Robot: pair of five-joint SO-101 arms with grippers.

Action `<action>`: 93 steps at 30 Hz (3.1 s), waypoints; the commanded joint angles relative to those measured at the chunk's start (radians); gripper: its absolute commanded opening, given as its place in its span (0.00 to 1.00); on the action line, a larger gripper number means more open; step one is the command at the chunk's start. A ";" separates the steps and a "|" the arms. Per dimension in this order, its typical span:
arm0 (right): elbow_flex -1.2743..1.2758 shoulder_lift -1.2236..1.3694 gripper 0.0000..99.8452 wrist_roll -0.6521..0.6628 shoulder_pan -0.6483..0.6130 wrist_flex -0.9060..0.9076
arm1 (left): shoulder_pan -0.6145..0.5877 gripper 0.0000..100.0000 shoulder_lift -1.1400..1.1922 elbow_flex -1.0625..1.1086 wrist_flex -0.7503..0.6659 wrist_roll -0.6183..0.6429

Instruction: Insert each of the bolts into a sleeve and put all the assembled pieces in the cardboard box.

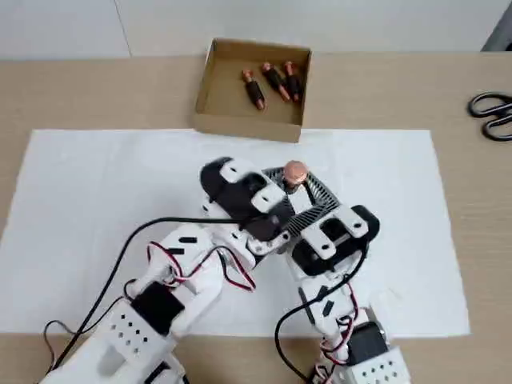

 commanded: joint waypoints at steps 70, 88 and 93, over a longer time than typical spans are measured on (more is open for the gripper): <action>-2.427 2.582 0.00 0.110 0.159 0.222 | -0.812 0.01 -0.806 0.458 0.091 0.304; -2.843 3.030 0.02 0.112 0.157 0.232 | -0.812 0.01 -0.806 0.458 0.091 0.302; -2.843 3.031 0.15 0.112 0.151 0.332 | -0.812 0.01 -0.806 0.458 0.091 0.302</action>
